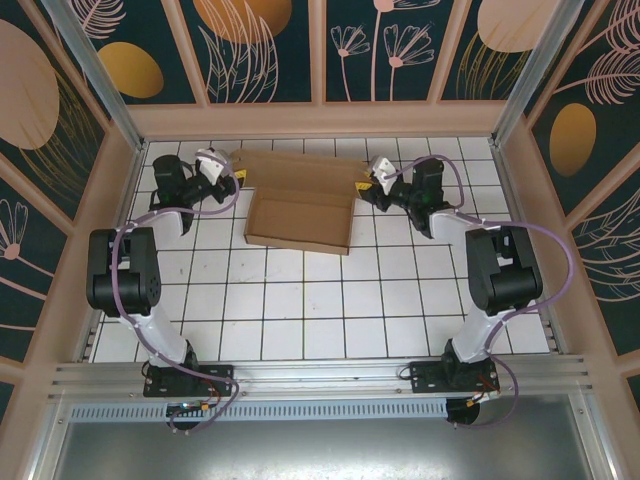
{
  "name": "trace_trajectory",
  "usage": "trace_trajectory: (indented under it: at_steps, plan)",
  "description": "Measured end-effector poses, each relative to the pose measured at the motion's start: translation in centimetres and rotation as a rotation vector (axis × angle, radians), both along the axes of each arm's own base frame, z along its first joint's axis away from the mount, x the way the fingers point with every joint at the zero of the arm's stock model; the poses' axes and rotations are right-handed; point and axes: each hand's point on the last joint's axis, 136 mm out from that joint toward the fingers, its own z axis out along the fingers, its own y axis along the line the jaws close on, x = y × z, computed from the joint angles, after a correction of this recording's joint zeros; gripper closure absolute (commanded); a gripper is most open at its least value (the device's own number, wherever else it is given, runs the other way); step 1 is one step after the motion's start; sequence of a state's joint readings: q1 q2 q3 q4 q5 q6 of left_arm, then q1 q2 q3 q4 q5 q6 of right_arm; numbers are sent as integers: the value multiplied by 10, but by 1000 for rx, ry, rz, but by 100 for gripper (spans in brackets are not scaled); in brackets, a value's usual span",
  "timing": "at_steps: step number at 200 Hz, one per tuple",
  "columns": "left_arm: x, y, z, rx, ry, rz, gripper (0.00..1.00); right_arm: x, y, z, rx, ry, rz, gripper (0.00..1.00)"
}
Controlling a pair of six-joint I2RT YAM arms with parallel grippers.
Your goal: Fold the paper box
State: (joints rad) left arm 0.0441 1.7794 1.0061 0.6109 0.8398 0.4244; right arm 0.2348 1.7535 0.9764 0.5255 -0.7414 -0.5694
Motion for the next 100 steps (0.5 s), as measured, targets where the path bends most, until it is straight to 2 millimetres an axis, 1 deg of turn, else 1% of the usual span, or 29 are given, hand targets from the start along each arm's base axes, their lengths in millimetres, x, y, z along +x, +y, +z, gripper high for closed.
trace_trajectory:
  at_steps: [12,31,51,78,91,100]
  plan:
    - [-1,-2,1,3,-1,-14,75,0,0,-1,-4,5,-3,85]
    - [-3,-3,-3,7,11,-25,76,1,0,-3,-9,11,-11,88]
    - [-5,-3,-7,11,29,-29,73,2,-1,-4,-13,11,-23,89]
    - [-6,-5,-12,17,44,-28,60,3,-2,-4,-17,9,-33,89]
    - [-7,-5,-14,13,59,-29,59,4,-2,-4,-18,9,-34,89]
    - [-7,-6,-15,11,66,-29,63,3,-1,-4,-19,9,-33,89]
